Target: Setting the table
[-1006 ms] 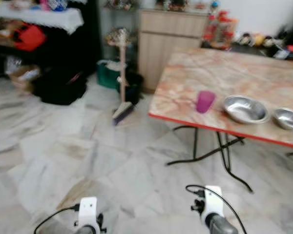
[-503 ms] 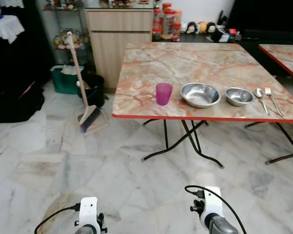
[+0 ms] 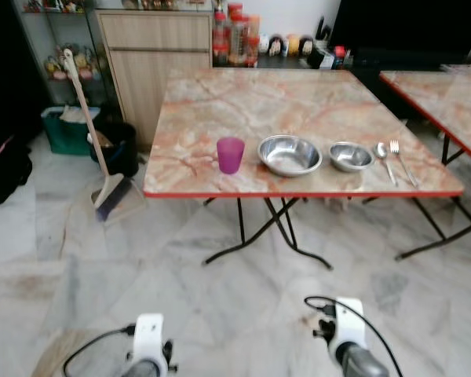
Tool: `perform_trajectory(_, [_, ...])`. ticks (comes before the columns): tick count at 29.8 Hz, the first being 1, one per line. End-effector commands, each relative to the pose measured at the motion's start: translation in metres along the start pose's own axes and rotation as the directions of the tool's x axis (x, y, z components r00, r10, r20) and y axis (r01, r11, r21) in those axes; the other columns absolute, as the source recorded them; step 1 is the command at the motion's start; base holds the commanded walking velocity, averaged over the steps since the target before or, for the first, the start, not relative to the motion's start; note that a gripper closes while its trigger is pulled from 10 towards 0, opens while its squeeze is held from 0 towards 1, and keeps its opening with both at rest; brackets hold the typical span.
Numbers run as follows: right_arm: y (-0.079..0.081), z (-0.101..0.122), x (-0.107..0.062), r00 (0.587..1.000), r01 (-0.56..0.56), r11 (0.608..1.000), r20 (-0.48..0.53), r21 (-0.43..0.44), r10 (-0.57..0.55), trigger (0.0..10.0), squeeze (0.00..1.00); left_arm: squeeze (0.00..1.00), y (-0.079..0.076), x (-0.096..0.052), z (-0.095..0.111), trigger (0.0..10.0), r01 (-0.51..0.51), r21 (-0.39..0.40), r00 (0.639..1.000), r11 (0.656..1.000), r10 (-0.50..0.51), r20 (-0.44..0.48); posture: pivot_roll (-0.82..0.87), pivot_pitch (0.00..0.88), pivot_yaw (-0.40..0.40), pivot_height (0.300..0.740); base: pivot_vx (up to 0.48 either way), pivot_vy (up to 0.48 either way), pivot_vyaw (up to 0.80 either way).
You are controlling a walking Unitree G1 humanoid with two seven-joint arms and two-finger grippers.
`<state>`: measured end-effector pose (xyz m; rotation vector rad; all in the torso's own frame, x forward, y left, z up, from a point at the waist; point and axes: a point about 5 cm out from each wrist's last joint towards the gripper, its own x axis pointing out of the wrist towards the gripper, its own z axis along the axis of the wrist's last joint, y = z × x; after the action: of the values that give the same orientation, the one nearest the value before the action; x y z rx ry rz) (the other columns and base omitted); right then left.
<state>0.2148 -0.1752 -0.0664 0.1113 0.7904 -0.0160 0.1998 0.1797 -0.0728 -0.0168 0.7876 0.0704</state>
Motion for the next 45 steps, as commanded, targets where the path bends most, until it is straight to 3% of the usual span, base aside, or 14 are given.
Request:
perform_trajectory(1, [-0.005, 0.001, 0.000, 1.000, 0.015, 1.000, 0.002, 0.004, -0.015, 10.0, 0.00, 0.00, -0.003, 0.000, -0.002, 10.0, 0.006, -0.001, 1.000, 1.000, -0.006, -0.006, 0.04, 0.000, -0.018, 0.740, 0.000, 0.000, 0.00])
perform_trajectory(7, [-0.005, 0.003, 0.000, 1.000, 0.014, 1.000, 0.008, 0.008, -0.014, 10.0, 0.00, 0.00, -0.004, 0.000, -0.001, 10.0, 0.010, 0.012, 1.000, 1.000, -0.010, -0.006, 0.04, 0.000, -0.020, 0.740, 0.000, 0.000, 0.00])
perform_trajectory(34, [-0.005, 0.002, 0.000, 1.000, 0.010, 1.000, 0.010, 0.011, -0.010, 10.0, 0.00, 0.00, -0.005, 0.000, -0.001, 10.0, 0.012, 0.020, 1.000, 1.000, -0.012, -0.003, 0.04, 0.000, -0.016, 0.740, 0.000, -0.366, 0.00])
perform_trajectory(45, [-0.004, 0.003, 0.000, 1.000, 0.009, 1.000, 0.011, 0.008, -0.009, 10.0, 0.00, 0.00, -0.007, 0.005, 0.034, 10.0, 0.035, 0.018, 0.985, 0.999, -0.037, 0.170, 0.05, 0.000, -0.018, 0.740, 0.000, 0.000, 0.00])
